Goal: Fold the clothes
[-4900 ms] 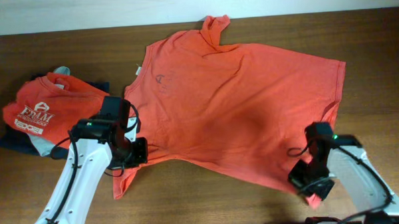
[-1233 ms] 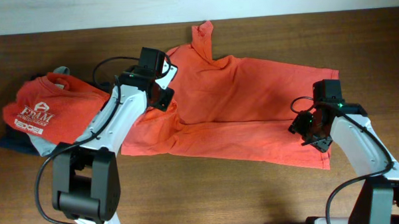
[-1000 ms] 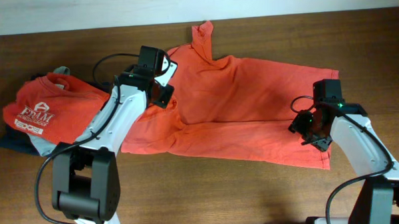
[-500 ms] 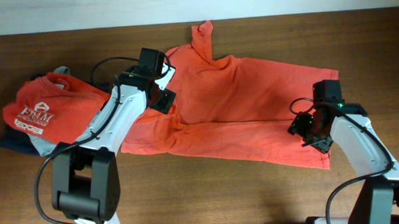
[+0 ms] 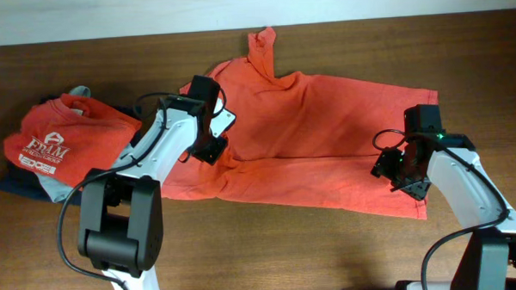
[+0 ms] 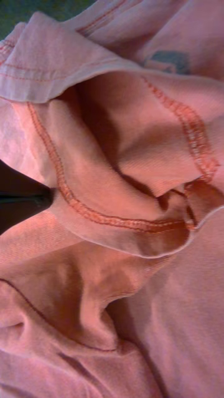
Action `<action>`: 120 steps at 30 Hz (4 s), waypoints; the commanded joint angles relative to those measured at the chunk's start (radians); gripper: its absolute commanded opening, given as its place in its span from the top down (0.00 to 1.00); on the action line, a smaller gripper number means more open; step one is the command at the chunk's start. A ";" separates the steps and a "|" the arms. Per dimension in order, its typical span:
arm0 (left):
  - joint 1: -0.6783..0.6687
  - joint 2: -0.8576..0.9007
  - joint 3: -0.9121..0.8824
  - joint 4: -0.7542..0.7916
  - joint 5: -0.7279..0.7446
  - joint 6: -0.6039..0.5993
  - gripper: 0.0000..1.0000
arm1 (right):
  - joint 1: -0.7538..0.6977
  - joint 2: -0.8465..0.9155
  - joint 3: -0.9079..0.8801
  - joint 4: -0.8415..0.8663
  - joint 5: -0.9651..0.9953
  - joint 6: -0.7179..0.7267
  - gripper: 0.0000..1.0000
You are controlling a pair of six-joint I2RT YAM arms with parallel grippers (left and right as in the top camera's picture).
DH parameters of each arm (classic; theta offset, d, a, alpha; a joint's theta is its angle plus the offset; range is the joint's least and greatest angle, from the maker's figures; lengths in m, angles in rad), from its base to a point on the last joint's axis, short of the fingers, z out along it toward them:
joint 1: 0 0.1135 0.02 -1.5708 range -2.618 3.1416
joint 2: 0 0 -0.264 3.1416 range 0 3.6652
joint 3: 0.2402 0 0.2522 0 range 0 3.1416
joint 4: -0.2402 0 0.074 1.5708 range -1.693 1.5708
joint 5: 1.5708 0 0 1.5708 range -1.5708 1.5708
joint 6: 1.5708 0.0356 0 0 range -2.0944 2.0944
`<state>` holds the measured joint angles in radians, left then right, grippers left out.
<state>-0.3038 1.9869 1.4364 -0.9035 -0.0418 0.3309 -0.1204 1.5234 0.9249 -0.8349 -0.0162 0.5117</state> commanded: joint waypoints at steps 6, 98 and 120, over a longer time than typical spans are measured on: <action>0.002 0.010 -0.112 0.062 0.012 -0.031 0.99 | -0.005 -0.009 0.018 -0.003 -0.002 -0.007 0.26; 0.003 0.035 0.079 0.031 -0.151 -0.255 0.87 | -0.005 0.056 0.005 -0.150 -0.029 -0.011 0.20; 0.139 0.039 -0.044 -0.167 -0.159 -0.398 0.60 | -0.216 0.056 -0.178 -0.042 -0.196 -0.015 0.37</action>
<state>-0.1818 2.0350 1.4273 -1.0874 -0.2127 -0.0341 -0.3157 1.5768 0.8040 -0.9314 -0.1352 0.4736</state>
